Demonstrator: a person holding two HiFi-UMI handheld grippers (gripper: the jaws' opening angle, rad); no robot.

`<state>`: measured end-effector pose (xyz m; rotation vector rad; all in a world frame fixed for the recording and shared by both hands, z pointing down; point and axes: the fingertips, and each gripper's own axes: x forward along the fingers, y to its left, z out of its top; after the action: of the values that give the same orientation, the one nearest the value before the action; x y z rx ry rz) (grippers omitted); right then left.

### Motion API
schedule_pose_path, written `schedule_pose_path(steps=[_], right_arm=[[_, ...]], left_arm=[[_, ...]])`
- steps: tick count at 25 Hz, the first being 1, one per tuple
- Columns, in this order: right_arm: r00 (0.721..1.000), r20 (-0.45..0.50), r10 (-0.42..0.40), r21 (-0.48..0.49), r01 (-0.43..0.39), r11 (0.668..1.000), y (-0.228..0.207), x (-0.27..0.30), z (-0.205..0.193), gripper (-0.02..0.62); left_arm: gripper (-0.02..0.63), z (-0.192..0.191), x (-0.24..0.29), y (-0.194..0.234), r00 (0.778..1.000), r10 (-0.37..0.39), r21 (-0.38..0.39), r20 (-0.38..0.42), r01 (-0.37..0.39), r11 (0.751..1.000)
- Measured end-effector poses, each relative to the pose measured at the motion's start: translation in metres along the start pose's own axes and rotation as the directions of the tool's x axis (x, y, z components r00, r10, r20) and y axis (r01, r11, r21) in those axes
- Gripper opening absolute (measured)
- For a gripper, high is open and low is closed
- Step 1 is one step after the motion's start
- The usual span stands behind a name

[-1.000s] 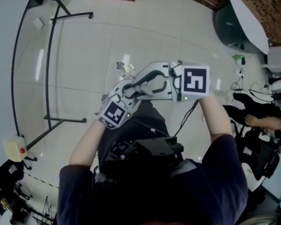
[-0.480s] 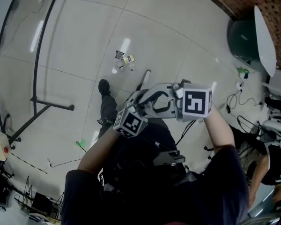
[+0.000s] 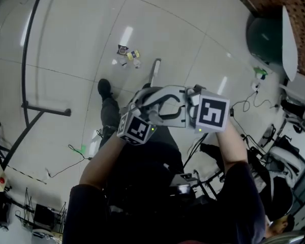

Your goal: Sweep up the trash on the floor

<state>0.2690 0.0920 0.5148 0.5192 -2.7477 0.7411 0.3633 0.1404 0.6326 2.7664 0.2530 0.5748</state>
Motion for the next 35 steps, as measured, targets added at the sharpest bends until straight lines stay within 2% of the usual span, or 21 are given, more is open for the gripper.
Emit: schedule_pose_path(steps=[5,11,14,17,23,26,30,35], right_arm=[[0.995,0.054,-0.081,0.091,0.076,0.993,-0.025,-0.003,0.000,0.137],[0.981,0.123,-0.150,0.045,0.146,0.988,-0.058,-0.009,0.016,0.137],[0.975,0.134,-0.177,0.074,0.168,0.983,-0.070,-0.002,0.012,0.143],[0.965,0.149,-0.216,0.126,0.198,0.972,-0.076,0.002,0.006,0.149],[0.927,0.196,-0.320,0.207,0.280,0.937,-0.097,0.014,0.013,0.150],[0.893,0.222,-0.391,0.270,0.329,0.905,-0.108,0.026,0.016,0.150],[0.840,0.280,-0.465,0.326,0.372,0.869,-0.126,0.031,0.025,0.150],[0.820,0.306,-0.483,0.342,0.379,0.860,-0.137,0.044,0.033,0.150]], left_arm=[[0.038,0.001,0.009,0.013,1.000,-0.020,-0.004,-0.018,0.020,1.000],[0.035,0.022,0.021,0.044,1.000,-0.018,0.013,0.012,0.018,1.000],[0.035,0.006,0.024,0.061,0.998,-0.016,0.001,-0.058,0.016,1.000],[0.035,0.002,0.024,0.072,0.995,-0.036,0.010,-0.088,0.037,0.999],[0.035,0.005,0.014,0.088,0.992,-0.078,-0.018,-0.100,0.076,0.997],[0.035,-0.005,0.003,0.094,0.987,-0.092,-0.019,-0.129,0.090,0.996],[0.032,-0.008,-0.009,0.110,0.987,-0.065,0.031,-0.149,0.070,0.997],[0.031,-0.012,-0.024,0.121,0.990,-0.022,0.066,-0.142,0.032,0.997]])
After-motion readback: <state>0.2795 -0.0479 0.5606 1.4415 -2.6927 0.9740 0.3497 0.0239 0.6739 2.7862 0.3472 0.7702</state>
